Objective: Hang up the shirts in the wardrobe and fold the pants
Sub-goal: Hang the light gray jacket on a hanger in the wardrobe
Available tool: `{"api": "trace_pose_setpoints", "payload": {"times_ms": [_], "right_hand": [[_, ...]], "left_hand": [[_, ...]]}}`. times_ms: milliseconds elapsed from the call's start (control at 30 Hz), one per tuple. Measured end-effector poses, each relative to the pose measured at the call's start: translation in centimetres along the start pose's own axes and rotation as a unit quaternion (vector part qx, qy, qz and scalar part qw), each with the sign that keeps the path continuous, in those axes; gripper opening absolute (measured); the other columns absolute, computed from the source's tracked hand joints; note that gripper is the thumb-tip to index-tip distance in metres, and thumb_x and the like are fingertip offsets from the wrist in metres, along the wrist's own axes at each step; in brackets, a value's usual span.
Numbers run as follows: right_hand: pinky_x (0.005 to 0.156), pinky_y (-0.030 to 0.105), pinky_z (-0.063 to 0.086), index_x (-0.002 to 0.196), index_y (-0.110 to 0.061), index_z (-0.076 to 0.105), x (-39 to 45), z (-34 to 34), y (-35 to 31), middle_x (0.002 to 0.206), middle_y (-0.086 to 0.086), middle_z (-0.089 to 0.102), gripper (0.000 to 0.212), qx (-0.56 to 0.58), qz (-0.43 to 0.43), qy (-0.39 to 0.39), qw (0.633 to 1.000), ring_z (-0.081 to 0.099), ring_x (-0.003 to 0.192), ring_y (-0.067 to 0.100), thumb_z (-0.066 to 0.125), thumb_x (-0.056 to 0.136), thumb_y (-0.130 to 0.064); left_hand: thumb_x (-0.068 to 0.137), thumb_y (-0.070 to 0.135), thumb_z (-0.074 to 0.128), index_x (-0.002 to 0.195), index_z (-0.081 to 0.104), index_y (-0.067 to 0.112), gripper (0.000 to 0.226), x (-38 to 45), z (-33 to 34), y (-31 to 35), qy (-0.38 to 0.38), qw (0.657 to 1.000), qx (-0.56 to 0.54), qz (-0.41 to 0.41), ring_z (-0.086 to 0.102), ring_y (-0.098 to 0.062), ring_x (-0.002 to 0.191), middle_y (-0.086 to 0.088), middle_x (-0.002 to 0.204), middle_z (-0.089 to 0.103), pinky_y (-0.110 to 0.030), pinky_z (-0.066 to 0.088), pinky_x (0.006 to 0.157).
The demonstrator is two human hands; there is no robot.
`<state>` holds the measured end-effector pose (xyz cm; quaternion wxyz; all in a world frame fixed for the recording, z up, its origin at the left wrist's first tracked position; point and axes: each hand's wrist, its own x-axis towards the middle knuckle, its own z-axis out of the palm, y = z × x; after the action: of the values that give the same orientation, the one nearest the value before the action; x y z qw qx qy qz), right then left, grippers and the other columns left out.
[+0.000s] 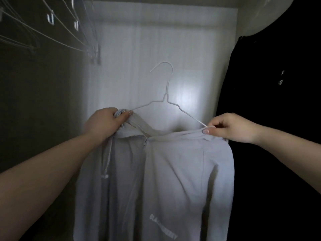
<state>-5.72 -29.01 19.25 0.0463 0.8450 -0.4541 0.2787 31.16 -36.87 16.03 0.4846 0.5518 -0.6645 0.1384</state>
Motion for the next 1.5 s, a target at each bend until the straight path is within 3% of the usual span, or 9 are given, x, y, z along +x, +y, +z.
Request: {"api": "trace_pose_setpoints", "payload": {"times_ms": [267,433,533,667,800,900,1067,1233,1500], "right_hand": [[0.060,0.034,0.049,0.073,-0.012,0.065,0.1,-7.4,-3.0,0.066,-0.001,0.060,0.049,-0.297,-0.196,0.133,0.925,0.061,0.063,0.019,0.044,0.091,-0.053],[0.098,0.031,0.047,0.143,-0.021,0.038,1.2,-6.8,-2.8,0.138,0.001,0.046,0.062,-0.075,0.076,0.022,0.994,0.054,0.119,0.017,0.060,0.088,-0.038],[0.075,0.025,0.056,0.123,-0.029,0.058,-0.3,-5.5,-3.1,0.114,-0.015,0.066,0.057,0.100,0.139,-0.095,0.981,0.064,0.104,0.006,0.060,0.077,-0.064],[0.067,0.008,0.043,0.088,-0.039,0.058,-0.7,-3.0,-2.8,0.084,-0.020,0.067,0.002,-0.033,0.050,-0.061,0.996,0.062,0.082,-0.008,0.060,0.089,-0.039],[0.077,0.027,0.048,0.086,-0.022,0.062,-0.8,-2.3,-2.1,0.085,-0.002,0.067,0.015,-0.001,0.012,0.080,0.997,0.063,0.084,0.014,0.051,0.096,-0.023],[0.080,0.028,0.048,0.086,-0.021,0.064,-1.3,-2.1,-1.6,0.085,-0.001,0.069,0.017,-0.002,0.019,0.056,0.998,0.065,0.084,0.013,0.051,0.096,-0.021],[0.080,0.026,0.049,0.088,-0.020,0.068,-1.1,-1.3,-2.4,0.089,-0.001,0.071,0.018,0.037,0.032,0.064,0.997,0.064,0.083,0.007,0.052,0.096,-0.018],[0.073,0.031,0.046,0.087,-0.002,0.065,-1.1,-2.9,-2.4,0.088,0.018,0.067,0.020,0.081,0.049,0.132,0.987,0.058,0.075,0.011,0.054,0.095,-0.016],[0.070,0.023,0.051,0.084,-0.019,0.071,-1.4,-5.6,-3.0,0.081,0.002,0.071,0.010,0.108,0.058,0.161,0.979,0.065,0.074,0.011,0.062,0.090,-0.020]], "left_hand": [[0.082,0.074,0.033,0.056,0.049,0.025,0.057,1.8,-0.6,1.3,0.014,0.994,-0.016,0.107,0.050,-0.010,0.060,0.011,0.057,0.052,-0.029,0.032,0.053],[0.088,0.065,0.040,0.056,0.051,0.023,0.054,2.5,-0.7,2.2,0.006,0.996,-0.022,0.085,0.050,-0.007,0.060,0.009,0.058,0.055,-0.026,0.032,0.052],[0.087,0.068,0.038,0.057,0.055,0.018,0.060,2.6,-0.5,2.1,-0.013,0.999,-0.008,0.047,0.053,-0.014,0.063,0.002,0.061,0.057,-0.030,0.034,0.056],[0.088,0.065,0.041,0.064,0.059,0.011,0.063,3.0,-0.6,3.0,-0.055,0.998,0.020,-0.003,0.054,-0.020,0.066,-0.003,0.065,0.060,-0.031,0.037,0.061],[0.084,0.034,0.071,0.097,0.070,0.025,0.016,3.4,-1.9,4.0,-0.193,0.934,-0.294,-0.056,0.067,-0.010,0.079,0.003,0.082,0.072,-0.021,0.047,0.067],[0.085,0.007,0.067,0.115,0.068,0.025,0.035,4.2,-2.4,4.3,-0.211,0.858,-0.456,-0.110,0.069,-0.007,0.080,0.003,0.099,0.073,-0.017,0.052,0.064],[0.084,0.004,0.057,0.114,0.069,0.021,0.037,4.5,-1.6,5.6,-0.043,0.989,-0.139,-0.023,0.060,-0.017,0.101,-0.003,0.120,0.066,-0.026,0.047,0.086],[0.090,0.044,0.059,0.130,0.057,0.027,0.044,3.7,-0.7,5.8,-0.200,0.969,-0.121,0.077,0.052,-0.008,0.116,0.012,0.124,0.056,-0.018,0.036,0.096],[0.092,0.029,0.058,0.082,0.065,0.024,0.013,5.7,-0.8,7.0,-0.015,0.990,-0.067,0.120,0.058,-0.016,0.085,0.002,0.089,0.066,-0.032,0.045,0.075]]}}
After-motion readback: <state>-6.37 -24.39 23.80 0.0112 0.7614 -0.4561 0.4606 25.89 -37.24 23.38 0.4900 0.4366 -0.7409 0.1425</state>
